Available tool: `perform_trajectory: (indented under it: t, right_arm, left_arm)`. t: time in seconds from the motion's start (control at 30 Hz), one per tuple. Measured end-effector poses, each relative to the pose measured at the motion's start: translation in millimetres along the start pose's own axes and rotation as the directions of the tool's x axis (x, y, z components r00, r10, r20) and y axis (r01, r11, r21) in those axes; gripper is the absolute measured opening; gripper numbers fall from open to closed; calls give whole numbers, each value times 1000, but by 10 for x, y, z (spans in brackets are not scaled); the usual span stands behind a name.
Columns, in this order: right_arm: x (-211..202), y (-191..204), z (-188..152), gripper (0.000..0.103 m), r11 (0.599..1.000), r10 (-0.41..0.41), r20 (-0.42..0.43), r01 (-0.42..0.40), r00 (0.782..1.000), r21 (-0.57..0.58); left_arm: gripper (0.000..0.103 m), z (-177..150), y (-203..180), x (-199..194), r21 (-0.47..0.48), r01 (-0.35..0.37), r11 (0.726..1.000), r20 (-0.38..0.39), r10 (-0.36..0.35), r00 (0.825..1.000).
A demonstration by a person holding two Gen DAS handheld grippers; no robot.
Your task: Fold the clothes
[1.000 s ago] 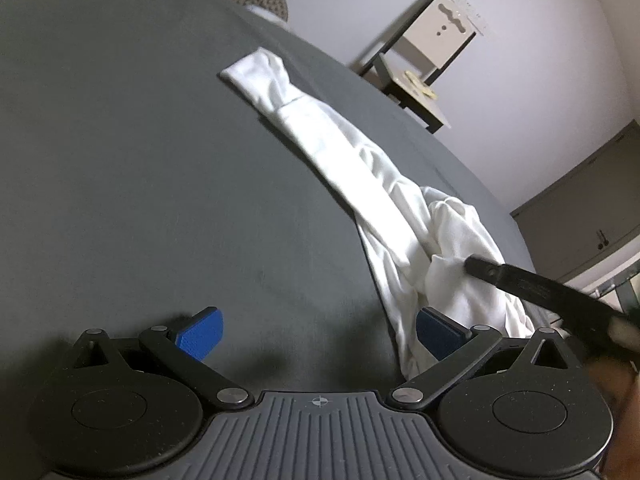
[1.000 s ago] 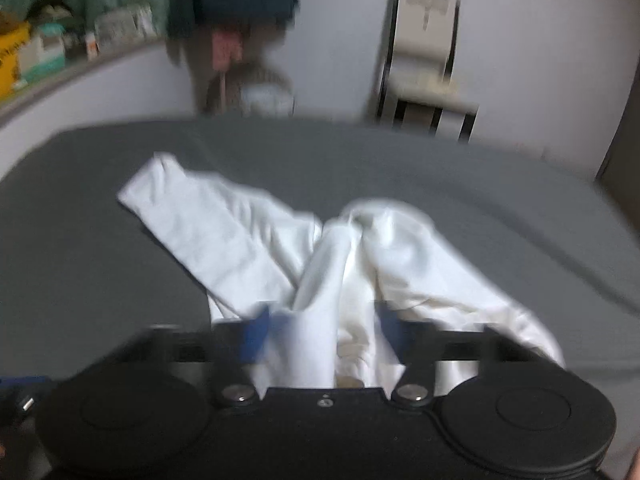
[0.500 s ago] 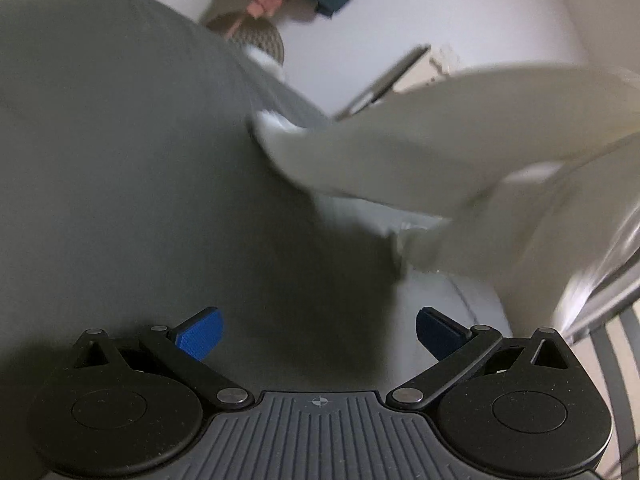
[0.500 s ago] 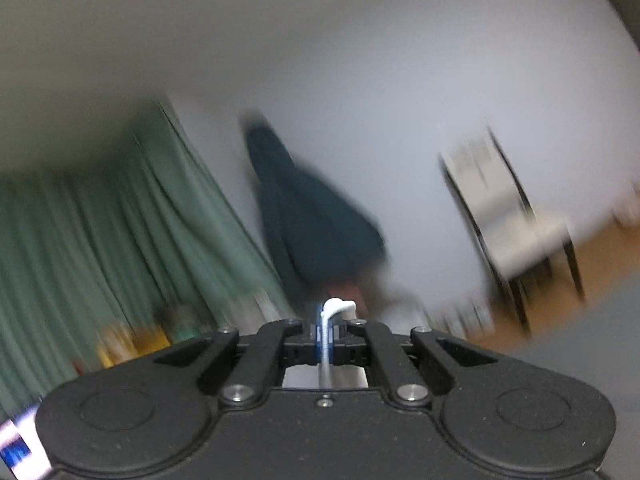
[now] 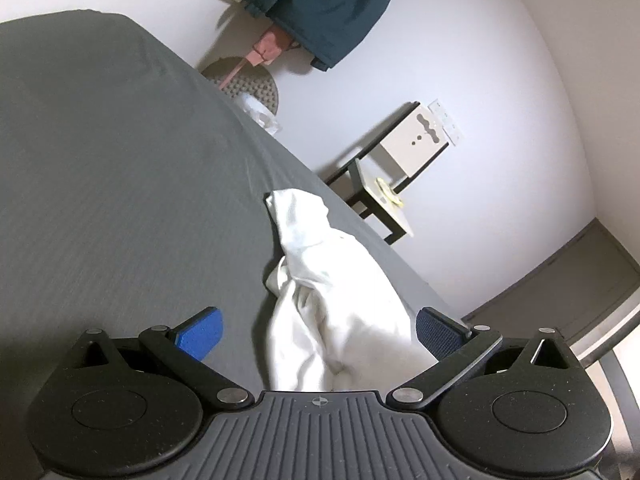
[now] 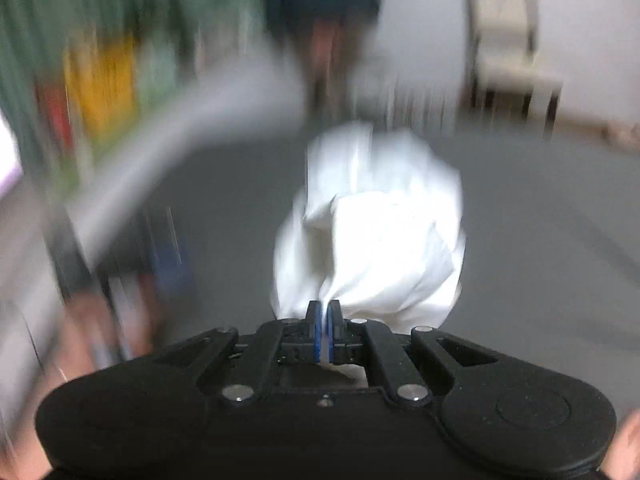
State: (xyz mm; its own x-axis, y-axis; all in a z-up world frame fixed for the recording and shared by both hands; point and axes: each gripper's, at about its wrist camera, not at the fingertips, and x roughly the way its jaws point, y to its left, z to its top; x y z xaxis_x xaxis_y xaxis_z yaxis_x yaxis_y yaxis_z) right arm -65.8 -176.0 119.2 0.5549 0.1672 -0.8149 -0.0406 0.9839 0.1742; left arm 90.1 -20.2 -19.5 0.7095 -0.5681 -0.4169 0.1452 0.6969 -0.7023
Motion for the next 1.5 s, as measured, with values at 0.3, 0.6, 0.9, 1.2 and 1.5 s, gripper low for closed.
perform_trajectory:
  t: [0.3,0.6,0.9,1.2,1.5]
  right_arm:
    - [444,-91,-213,54,989,-147,113,145,983,26]
    - [1098,-775,-259,45,974,-128,29,120,991,193]
    - [492,-462,-151,3,966,-27,415,-83,909,244]
    - [407,-349,108,56,968,-152,334,71,930,241]
    - [845,-1002,-677,20,840,-65,126,-13,990,542]
  left_arm:
    - [103,25,11,166,30,-32,999,-50,34,998]
    - [103,-41,15,200,48,-37,998,-79,40,996]
    - [103,-1,111,204,0,-54,999,-69,54,996]
    - [103,-6,107,246,26,-107,994,-77,108,991]
    - [103,-84,-83,299,183,-93,979,-109,114,987]
